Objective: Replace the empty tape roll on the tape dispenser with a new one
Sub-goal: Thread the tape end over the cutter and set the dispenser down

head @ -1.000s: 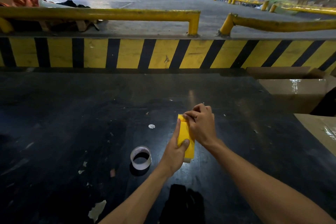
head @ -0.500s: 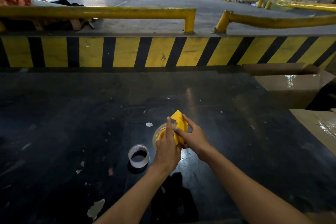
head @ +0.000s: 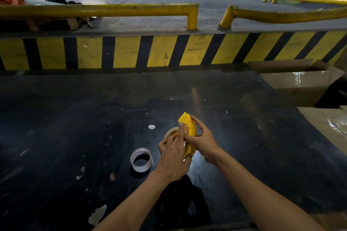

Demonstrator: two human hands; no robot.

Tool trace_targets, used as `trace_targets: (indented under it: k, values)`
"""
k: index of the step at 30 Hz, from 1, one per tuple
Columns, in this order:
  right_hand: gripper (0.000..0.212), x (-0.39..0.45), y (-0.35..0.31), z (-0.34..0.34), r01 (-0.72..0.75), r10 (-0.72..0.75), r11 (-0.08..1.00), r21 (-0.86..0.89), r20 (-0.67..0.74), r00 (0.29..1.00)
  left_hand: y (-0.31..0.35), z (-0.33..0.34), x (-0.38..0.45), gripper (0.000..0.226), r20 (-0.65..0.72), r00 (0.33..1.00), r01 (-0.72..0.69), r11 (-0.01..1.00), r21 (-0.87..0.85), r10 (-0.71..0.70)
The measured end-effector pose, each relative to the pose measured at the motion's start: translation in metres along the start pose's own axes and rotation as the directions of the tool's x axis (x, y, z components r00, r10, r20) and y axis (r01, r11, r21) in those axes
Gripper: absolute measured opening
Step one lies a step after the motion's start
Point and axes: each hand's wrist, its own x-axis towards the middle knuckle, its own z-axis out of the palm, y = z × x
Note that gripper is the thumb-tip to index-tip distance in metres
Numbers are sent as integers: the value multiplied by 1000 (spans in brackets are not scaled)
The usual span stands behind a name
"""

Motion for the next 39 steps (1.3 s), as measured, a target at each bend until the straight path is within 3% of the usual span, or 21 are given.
trace_targets:
  k: [5, 10, 15, 20, 29, 33, 36, 39]
  values:
    - [78, 3, 13, -14, -53, 53, 999, 4, -20, 998, -24, 3, -2, 97, -75, 997, 18, 993, -120, -27]
    - [68, -4, 36, -28, -179, 179, 984, -10, 0, 984, -49, 3, -3, 89, 255, 959, 207, 918, -338, -122]
    - [67, -2, 69, -27, -281, 281, 960, -1, -38, 959, -57, 20, -8, 91, 376, 925, 184, 935, -305, -59]
    - [76, 13, 92, -27, -326, 322, 942, -83, -54, 945, -65, 52, -11, 119, 398, 883, 359, 903, -234, -248]
    - [67, 36, 109, -21, -338, 347, 894, -293, -24, 938, -82, 83, -2, 118, 430, 832, 470, 857, -211, -351]
    - [64, 39, 115, -19, -293, 293, 883, -368, -58, 954, -84, 86, 1, 100, 437, 835, 467, 851, -242, -334]
    - [62, 35, 113, -19, -262, 263, 891, -371, -50, 963, -79, 83, 3, 102, 450, 819, 500, 828, -253, -357]
    - [62, 32, 114, -19, -269, 262, 880, -392, -74, 962, -69, 73, 6, 72, 434, 785, 585, 761, -281, -442]
